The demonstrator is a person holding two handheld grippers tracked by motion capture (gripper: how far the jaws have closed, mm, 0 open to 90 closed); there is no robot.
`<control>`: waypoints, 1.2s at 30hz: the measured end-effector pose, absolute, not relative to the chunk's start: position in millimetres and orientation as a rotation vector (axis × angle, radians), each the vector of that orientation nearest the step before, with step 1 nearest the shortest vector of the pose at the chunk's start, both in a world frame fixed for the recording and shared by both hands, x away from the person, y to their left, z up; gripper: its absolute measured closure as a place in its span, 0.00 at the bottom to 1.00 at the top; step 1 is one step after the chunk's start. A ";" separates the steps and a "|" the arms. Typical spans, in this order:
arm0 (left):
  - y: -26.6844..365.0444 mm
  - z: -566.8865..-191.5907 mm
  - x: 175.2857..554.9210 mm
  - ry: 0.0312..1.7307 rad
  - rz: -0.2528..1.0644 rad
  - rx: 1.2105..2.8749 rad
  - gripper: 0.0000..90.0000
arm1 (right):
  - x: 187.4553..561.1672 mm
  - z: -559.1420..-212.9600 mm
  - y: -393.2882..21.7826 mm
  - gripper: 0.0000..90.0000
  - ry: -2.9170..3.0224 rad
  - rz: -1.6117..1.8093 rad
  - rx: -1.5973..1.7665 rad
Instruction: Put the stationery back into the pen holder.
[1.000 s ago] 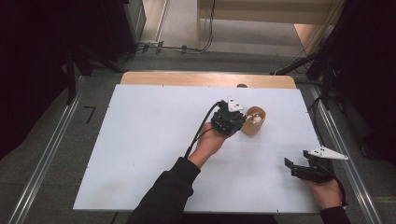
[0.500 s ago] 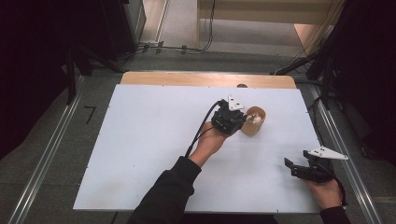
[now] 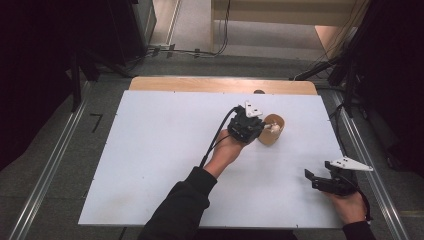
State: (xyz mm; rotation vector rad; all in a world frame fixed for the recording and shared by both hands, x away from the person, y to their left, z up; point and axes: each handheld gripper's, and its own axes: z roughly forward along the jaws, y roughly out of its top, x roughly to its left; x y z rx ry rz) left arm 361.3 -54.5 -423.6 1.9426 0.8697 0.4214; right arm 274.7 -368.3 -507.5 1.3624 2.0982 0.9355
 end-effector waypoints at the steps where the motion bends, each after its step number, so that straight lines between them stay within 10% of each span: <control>1: -54.1 -423.5 361.6 0.871 0.423 1.942 0.86 | 274.7 -507.6 -368.3 0.17 2.099 0.935 1.362; 15: -52.6 -423.9 361.7 0.875 0.408 1.946 0.74 | 274.8 -507.7 -368.3 0.17 2.100 0.936 1.362; 36: -34.5 -435.1 357.9 0.981 0.443 1.937 0.25 | 274.8 -507.9 -368.7 0.17 2.098 0.935 1.359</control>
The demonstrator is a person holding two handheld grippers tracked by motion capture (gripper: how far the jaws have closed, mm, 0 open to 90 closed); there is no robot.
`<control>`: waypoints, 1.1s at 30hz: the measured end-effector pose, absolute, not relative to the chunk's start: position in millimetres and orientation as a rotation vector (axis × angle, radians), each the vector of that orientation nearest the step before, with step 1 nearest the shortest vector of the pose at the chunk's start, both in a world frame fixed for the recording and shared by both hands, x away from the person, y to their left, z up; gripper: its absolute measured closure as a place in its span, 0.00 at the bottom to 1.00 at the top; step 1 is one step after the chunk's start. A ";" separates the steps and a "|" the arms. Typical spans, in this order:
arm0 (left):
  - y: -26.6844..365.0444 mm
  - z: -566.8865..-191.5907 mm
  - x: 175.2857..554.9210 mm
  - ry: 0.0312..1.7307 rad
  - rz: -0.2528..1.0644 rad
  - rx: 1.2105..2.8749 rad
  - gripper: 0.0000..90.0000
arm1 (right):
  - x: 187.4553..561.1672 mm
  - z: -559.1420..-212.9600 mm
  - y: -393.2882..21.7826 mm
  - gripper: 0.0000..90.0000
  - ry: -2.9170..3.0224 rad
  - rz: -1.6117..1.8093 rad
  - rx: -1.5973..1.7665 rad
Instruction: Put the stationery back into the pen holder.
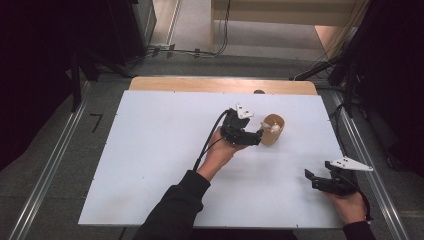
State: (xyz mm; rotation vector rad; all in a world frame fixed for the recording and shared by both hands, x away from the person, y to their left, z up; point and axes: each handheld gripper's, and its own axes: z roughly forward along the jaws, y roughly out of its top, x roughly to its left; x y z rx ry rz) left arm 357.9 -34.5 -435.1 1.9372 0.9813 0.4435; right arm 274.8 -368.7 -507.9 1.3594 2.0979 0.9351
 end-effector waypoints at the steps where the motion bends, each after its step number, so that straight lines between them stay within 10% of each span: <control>1: -31.6 -436.2 357.8 0.991 0.445 1.938 0.25 | 274.8 -507.9 -368.7 0.17 2.098 0.935 1.360; 33: 28.6 -458.6 336.4 1.190 0.458 1.870 0.17 | 273.9 -507.7 -368.5 0.17 2.088 0.938 1.363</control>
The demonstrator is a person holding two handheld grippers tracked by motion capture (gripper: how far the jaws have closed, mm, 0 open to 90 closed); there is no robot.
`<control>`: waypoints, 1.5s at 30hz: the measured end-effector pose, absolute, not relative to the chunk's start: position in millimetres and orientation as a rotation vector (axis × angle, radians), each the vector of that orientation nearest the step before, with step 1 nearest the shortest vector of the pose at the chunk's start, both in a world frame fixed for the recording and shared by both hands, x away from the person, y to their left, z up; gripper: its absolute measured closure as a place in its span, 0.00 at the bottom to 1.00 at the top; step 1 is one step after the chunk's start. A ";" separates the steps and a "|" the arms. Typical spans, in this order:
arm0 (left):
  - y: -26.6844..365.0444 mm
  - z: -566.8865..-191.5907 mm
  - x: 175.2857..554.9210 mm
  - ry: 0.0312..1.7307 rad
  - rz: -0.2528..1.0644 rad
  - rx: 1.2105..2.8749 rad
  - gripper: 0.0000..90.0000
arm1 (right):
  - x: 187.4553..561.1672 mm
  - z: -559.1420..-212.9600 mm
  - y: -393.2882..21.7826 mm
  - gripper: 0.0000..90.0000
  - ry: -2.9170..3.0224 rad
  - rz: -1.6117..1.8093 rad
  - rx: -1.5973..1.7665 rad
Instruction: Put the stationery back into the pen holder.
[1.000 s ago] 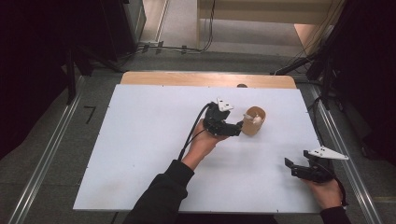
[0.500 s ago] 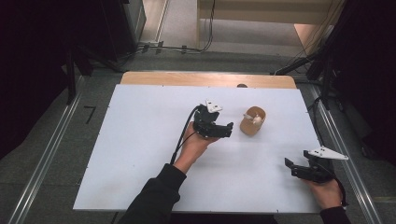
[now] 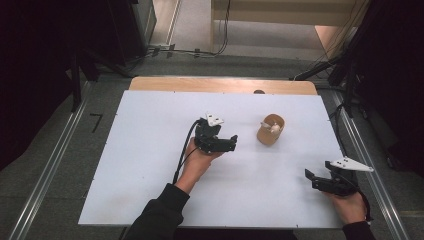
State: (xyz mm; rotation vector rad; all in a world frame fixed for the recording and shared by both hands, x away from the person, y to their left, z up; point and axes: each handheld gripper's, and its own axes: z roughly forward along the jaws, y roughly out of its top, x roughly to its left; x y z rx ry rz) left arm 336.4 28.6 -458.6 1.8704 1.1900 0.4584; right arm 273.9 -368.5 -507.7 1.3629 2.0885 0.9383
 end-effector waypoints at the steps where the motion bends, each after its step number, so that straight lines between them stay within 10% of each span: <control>1: 30.7 -459.3 334.8 1.191 0.458 1.868 0.17 | 273.8 -507.6 -368.5 0.17 2.088 0.938 1.364; 45: 130.9 -478.7 281.8 1.359 0.525 1.777 0.17 | 269.8 -504.2 -368.5 0.17 2.073 0.950 1.379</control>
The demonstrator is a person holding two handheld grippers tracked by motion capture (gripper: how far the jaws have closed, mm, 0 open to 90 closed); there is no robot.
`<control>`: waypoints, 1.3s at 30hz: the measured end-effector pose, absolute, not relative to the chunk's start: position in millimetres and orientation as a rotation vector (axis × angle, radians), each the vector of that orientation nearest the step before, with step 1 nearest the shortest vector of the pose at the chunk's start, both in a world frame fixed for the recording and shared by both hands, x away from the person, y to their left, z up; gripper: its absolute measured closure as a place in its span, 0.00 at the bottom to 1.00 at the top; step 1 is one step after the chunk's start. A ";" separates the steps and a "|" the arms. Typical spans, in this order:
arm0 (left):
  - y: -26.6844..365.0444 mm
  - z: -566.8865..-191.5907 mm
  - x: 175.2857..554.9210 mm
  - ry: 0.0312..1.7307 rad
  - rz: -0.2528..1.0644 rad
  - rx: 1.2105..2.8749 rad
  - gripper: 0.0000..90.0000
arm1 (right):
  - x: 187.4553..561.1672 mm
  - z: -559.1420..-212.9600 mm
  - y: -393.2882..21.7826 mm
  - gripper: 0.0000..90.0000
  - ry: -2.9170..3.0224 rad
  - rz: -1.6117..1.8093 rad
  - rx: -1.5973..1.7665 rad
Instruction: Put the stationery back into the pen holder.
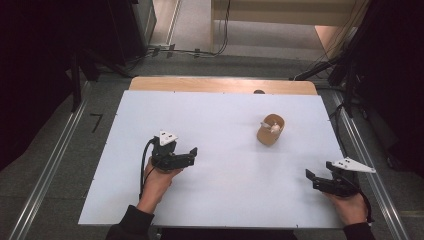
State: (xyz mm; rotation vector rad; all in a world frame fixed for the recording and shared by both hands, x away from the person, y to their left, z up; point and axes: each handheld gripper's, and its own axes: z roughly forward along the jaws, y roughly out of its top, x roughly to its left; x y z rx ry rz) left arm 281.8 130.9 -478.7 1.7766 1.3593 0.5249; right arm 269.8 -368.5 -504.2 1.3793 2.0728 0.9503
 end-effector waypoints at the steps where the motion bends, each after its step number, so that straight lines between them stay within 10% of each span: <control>1: 133.0 -479.1 281.0 1.365 0.527 1.769 0.17 | 269.9 -504.2 -368.8 0.17 2.071 0.950 1.378; 39: 189.2 -496.2 259.4 1.502 0.560 1.702 0.17 | 269.1 -504.1 -368.6 0.17 2.068 0.948 1.381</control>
